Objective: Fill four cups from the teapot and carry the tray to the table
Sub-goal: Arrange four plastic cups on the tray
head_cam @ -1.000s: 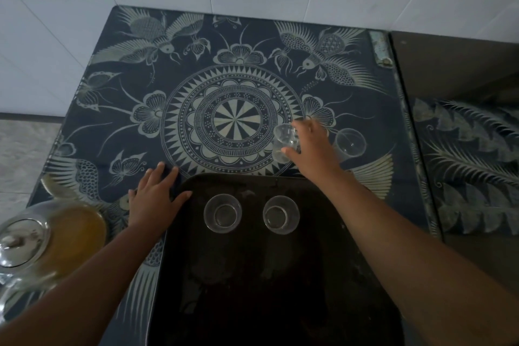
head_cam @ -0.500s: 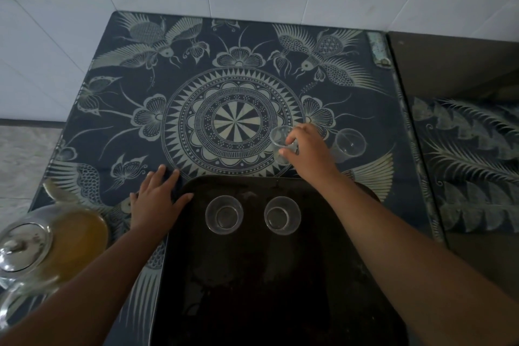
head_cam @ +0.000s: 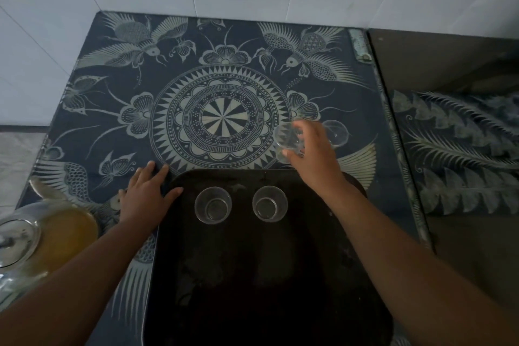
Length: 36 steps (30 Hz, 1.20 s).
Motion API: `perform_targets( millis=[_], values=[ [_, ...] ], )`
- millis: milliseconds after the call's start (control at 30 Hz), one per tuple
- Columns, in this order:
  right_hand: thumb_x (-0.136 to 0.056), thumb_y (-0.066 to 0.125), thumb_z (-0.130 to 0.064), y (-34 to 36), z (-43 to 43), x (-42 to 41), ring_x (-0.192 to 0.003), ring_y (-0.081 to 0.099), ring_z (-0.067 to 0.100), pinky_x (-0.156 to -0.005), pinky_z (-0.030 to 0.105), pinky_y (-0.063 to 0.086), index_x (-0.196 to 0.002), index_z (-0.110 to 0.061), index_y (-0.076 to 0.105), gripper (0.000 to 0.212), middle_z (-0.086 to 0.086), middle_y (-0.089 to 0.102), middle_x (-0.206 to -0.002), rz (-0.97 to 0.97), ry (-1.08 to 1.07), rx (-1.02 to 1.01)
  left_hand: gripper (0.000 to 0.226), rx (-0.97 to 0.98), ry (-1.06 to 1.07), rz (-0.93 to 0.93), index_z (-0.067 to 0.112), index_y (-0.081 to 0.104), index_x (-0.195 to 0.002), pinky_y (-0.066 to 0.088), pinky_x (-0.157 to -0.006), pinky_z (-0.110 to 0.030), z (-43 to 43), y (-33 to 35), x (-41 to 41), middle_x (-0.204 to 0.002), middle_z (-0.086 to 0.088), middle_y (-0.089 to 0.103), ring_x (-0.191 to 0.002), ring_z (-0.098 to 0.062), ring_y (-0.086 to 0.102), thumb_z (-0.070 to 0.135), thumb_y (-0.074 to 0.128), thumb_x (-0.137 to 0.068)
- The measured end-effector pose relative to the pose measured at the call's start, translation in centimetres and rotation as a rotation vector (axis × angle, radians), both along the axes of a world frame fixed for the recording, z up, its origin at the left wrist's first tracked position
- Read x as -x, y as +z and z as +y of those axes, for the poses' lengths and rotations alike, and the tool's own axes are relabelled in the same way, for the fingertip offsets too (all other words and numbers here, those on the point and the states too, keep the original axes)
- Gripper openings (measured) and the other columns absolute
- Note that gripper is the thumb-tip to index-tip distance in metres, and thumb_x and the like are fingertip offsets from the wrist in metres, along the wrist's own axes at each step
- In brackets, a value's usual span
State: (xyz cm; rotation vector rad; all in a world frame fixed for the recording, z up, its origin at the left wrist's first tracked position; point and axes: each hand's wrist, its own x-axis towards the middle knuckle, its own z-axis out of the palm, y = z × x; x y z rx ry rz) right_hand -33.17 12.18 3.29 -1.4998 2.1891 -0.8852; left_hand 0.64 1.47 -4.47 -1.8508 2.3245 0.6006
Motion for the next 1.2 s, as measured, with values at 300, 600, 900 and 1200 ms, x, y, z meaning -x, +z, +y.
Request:
perform_targets(
  millis=[300,600,900,1200],
  values=[
    [-0.083,0.078,-0.014,-1.2,7.2,-0.8,-0.121,0.05,0.007,-0.096,0.012,0.042,-0.147,-0.016,0.035,0.077,0.003,0.046,-0.135,-0.095,-0.077,0.065,0.075,-0.012,0.008,0.01,0.027,0.036,-0.158,0.022,-0.115,-0.072,-0.2,0.1,0.2,-0.169,-0.005,0.022,-0.155,-0.034,0.017,0.054,0.063,-0.094],
    [-0.082,0.077,-0.009,-3.3,12.4,-2.3,-0.123,0.05,0.008,-0.1,0.034,0.053,-0.152,-0.02,0.028,0.087,-0.003,0.04,-0.133,-0.15,-0.17,0.014,0.074,-0.007,0.002,0.02,0.026,0.039,-0.157,0.022,-0.114,-0.075,-0.4,-0.1,-0.1,-0.168,-0.006,0.025,-0.153,-0.036,0.02,0.053,0.065,-0.093],
    [-0.082,0.078,-0.009,-4.2,13.5,-2.1,-0.125,0.047,0.006,-0.102,0.034,0.052,-0.154,-0.021,0.025,0.09,-0.003,0.036,-0.136,-0.136,-0.199,-0.015,0.075,-0.009,-0.004,0.015,0.026,0.038,-0.157,0.024,-0.113,-0.075,-0.5,-0.2,0.0,-0.168,-0.008,0.026,-0.153,-0.038,0.02,0.053,0.065,-0.093],
    [-0.081,0.08,-0.011,-4.7,14.0,-2.3,-0.122,0.046,0.004,-0.102,0.033,0.052,-0.154,-0.022,0.023,0.094,-0.002,0.036,-0.136,-0.121,-0.19,-0.045,0.076,-0.016,0.008,0.015,0.027,0.036,-0.158,0.023,-0.115,-0.073,-0.4,-0.1,0.0,-0.168,-0.007,0.024,-0.153,-0.037,0.02,0.053,0.065,-0.092]
  ],
)
